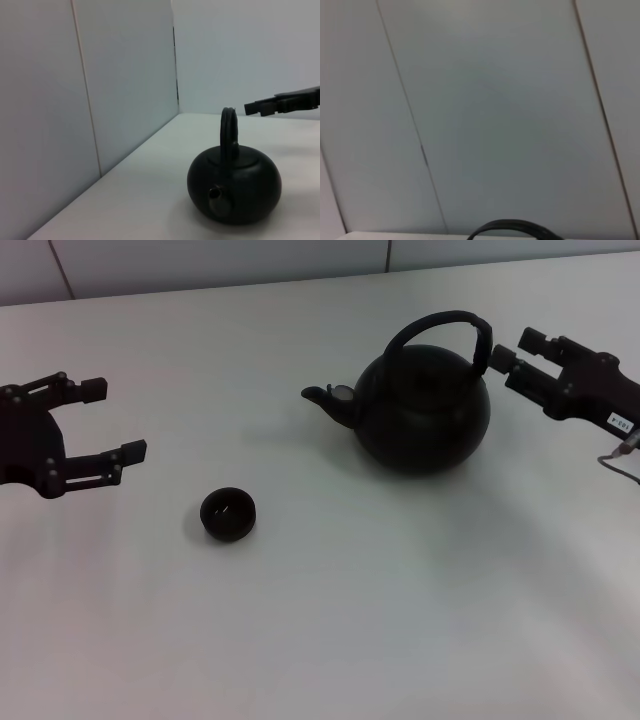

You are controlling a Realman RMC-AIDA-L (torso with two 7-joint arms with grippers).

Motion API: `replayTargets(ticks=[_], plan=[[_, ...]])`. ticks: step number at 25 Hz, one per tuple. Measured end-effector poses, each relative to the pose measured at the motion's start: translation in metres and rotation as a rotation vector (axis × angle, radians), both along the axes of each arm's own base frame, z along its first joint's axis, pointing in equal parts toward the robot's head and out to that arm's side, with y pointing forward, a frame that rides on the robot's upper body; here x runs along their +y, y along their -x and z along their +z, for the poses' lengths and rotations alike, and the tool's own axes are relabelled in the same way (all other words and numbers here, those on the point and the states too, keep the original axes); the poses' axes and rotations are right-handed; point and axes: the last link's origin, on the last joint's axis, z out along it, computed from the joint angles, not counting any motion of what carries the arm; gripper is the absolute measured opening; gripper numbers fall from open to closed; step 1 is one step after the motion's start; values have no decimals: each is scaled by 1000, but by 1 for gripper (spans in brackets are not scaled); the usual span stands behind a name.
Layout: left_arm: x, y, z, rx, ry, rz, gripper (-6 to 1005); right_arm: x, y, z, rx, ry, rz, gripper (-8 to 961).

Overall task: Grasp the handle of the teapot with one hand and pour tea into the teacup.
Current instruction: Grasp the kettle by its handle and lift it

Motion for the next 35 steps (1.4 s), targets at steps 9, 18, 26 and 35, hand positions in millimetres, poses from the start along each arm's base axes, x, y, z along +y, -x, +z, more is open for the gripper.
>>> replayTargets(ticks=[9, 18, 26, 35], plan=[[0, 3, 4, 20, -3, 0, 847, 6, -6, -11, -9, -14, -63, 593], [-9, 14, 6, 91, 36, 8, 847, 11, -9, -14, 0, -40, -105, 594], [-23, 22, 13, 129, 85, 33, 847, 19, -7, -13, -1, -52, -121, 594], [-34, 24, 8, 147, 131, 49, 846, 25, -2, -20, -24, -25, -105, 593]])
